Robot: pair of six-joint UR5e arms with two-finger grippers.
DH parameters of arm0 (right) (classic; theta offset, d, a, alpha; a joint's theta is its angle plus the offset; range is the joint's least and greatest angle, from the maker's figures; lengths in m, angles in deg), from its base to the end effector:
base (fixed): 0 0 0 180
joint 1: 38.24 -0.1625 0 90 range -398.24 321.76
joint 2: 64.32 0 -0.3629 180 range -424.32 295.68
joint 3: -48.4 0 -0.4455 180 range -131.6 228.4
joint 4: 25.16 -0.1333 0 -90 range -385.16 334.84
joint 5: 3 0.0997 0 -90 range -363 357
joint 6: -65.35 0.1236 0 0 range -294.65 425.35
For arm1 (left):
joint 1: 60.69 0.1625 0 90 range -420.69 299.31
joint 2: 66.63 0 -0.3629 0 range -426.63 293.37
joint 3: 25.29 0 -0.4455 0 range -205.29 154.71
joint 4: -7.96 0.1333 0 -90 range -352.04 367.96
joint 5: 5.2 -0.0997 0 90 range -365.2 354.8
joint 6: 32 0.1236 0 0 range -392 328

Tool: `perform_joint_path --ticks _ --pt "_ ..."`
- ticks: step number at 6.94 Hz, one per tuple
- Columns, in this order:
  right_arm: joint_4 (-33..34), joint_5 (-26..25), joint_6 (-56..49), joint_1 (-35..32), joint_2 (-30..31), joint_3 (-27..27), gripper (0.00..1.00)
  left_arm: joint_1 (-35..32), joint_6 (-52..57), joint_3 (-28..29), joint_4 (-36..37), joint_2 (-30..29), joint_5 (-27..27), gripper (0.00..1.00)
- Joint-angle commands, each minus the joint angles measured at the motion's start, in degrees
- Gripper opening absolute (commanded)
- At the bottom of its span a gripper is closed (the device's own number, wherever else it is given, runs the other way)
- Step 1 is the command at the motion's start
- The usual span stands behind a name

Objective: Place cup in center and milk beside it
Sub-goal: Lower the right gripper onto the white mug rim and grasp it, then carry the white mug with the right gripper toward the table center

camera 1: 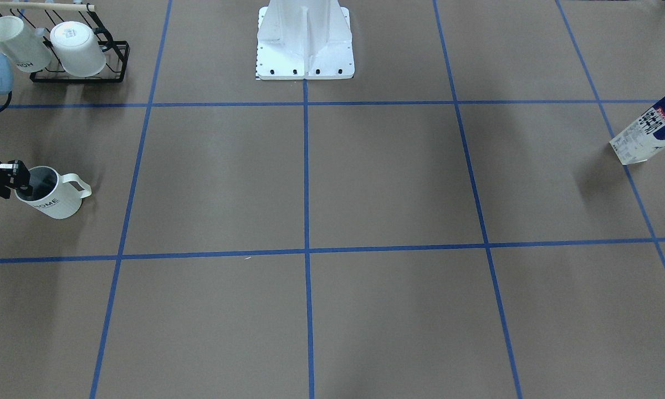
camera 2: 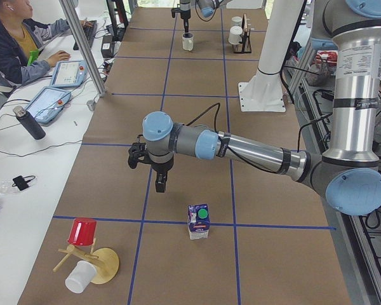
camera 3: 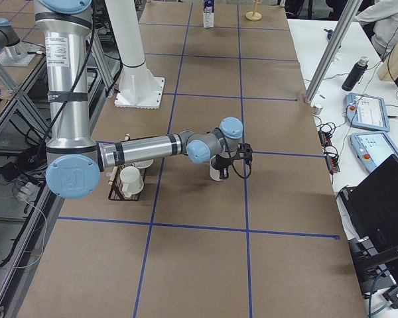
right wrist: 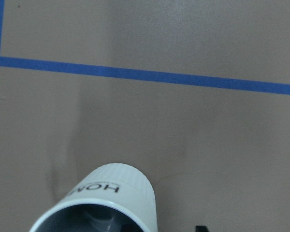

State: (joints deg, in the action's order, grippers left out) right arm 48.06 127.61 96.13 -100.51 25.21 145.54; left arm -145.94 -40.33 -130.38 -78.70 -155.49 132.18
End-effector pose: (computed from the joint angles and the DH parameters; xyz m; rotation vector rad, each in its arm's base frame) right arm -0.2204 -0.5328 0.5107 0.0146 -0.8076 -0.1005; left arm 0.0024 -0.5402 0.4818 0.0794 0.8388 0.0178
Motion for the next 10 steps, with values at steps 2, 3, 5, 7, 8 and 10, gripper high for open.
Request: perform_joint_path --ticks 2,3,5,7,8,10 --pt "1.7 1.5 0.2 -0.1 -0.2 5.6 0.0 0.0 0.1 0.1 -0.1 0.1 0.1 0.99" --pt "6.5 1.6 1.1 0.4 -3.7 8.8 0.0 0.0 0.1 0.2 -0.2 0.2 0.2 0.99" --pt "16.0 -0.9 7.9 9.0 -18.1 9.6 0.0 -0.1 0.1 -0.1 -0.3 0.2 0.1 0.99" --pt "18.5 -8.9 12.8 17.1 -31.7 3.9 0.0 -0.2 0.1 -0.6 -0.4 0.2 0.1 0.99" --pt "18.4 -8.8 13.1 18.1 -41.1 -4.3 0.0 -0.2 0.0 -0.6 -0.4 0.3 0.1 0.99" --pt "17.5 -8.7 11.9 20.3 -53.4 -17.6 0.0 -0.2 0.0 -2.0 -0.4 1.5 0.1 0.99"
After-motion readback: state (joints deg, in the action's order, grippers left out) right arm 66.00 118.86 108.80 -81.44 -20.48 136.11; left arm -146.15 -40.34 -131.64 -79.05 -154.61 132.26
